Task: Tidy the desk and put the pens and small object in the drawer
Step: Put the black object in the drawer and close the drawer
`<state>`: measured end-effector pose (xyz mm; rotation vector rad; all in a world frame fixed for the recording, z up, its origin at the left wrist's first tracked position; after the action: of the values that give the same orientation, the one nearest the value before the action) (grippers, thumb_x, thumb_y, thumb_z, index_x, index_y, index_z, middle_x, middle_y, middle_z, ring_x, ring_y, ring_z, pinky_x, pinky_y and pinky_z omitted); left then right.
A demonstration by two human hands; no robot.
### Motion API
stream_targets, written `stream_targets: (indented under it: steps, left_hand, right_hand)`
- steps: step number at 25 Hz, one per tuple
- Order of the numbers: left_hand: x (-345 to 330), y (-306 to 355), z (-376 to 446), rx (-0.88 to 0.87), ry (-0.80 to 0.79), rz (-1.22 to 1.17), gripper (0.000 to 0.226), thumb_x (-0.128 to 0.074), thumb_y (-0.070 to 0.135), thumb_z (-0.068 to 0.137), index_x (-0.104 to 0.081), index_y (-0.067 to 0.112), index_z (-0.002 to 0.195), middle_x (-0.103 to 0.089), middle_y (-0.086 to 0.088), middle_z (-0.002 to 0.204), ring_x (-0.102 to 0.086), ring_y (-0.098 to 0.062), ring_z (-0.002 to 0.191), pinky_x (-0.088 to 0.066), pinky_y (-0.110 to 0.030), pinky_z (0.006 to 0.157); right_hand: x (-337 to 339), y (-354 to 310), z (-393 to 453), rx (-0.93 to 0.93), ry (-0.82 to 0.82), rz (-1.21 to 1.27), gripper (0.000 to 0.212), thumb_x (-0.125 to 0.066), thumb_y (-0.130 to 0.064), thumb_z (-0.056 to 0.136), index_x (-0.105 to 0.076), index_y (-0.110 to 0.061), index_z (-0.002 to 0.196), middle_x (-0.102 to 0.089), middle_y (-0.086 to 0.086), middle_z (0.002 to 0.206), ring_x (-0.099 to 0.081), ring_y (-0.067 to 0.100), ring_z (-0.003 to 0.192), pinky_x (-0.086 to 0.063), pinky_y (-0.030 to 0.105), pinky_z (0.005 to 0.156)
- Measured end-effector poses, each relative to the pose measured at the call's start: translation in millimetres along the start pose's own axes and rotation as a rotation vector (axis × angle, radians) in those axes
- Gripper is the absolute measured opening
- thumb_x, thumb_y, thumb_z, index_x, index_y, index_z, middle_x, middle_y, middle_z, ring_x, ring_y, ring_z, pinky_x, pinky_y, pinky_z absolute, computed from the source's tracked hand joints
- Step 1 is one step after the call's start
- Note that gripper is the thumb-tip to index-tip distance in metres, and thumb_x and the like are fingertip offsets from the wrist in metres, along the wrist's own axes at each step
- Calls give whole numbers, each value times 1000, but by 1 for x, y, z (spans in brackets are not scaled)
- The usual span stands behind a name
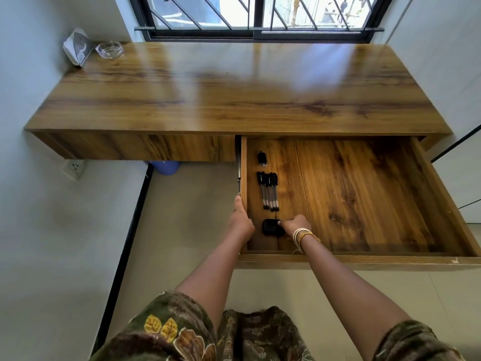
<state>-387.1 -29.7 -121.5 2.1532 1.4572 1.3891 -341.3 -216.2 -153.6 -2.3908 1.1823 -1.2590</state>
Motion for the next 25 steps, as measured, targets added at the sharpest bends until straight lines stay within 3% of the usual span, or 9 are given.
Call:
stream_targets:
  steps: [3,7,10,13,16,19,22,25]
  left_hand:
    - [2,1,-5,19,-17,48,88,-51,17,94,15,37,149,-44,4,82,-63,-16,78,-54,-28,61]
    - [1,2,-5,32,-34,46,86,-49,15,95,14,38,149,-49,-3,96,-60,-15,74,-54,-29,62]
    - [1,-1,-5,49,-24,53,85,-48,16,96,14,37,149,-49,-2,93,-56,-13,68,-51,-26,58]
    - [0,-3,-3,71,-60,77,86,-50,18,96,16,36,149,-48,-2,92,-57,-14,71,-50,-26,57]
    - [-1,-5,-16,103,-77,61,87,-53,15,95,11,32,151,-51,-10,122,-56,-16,81,-43,-24,55]
    - [-7,-20,-39,91,-10,31,81,-54,15,93,-1,30,152,-44,-11,141,-56,-21,100,-44,-28,66]
    - [-14,-35,-61,38,91,10,54,-52,28,94,-33,22,143,-57,-7,127,-60,-25,104,-53,-39,81]
    - [-10,-37,-77,69,252,-70,31,-48,38,95,-55,20,119,-65,-5,110,-62,-23,92,-54,-38,78]
  right_hand:
    - [3,1,-11,27,-19,-111,36,-63,-30,89,-56,-2,111,-61,13,100,-56,26,84,-44,31,69]
    - [10,11,-33,109,-12,-320,24,-57,-30,89,-57,-9,100,-55,4,82,-53,23,76,-41,29,64]
    - [8,12,-49,221,113,-468,19,-50,-31,89,-56,-13,88,-63,8,89,-52,23,73,-41,29,62]
    - [12,9,-57,264,199,-467,26,-47,-32,90,-61,-10,93,-65,9,93,-59,28,80,-41,30,62]
    - [12,12,-69,335,245,-546,35,-41,-34,93,-64,-9,93,-68,8,89,-63,27,81,-41,29,60]
    - [9,15,-86,446,322,-646,51,-30,-40,97,-70,-10,84,-69,6,77,-58,23,66,-36,27,54]
    - [7,18,-101,549,349,-726,61,-22,-42,99,-72,-11,82,-71,5,77,-62,23,68,-35,29,59]
    - [13,22,-113,664,333,-683,55,-23,-42,99,-69,-15,89,-72,4,88,-64,23,83,-40,34,73]
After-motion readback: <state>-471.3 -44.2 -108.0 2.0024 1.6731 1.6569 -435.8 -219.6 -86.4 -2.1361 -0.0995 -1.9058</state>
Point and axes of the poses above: each hand's wrist, its own z-axis towards the middle knuckle, its own x-axis out of the back of the hand, y = z × x, the point moved 6 cm from there along z, towards the middle knuckle
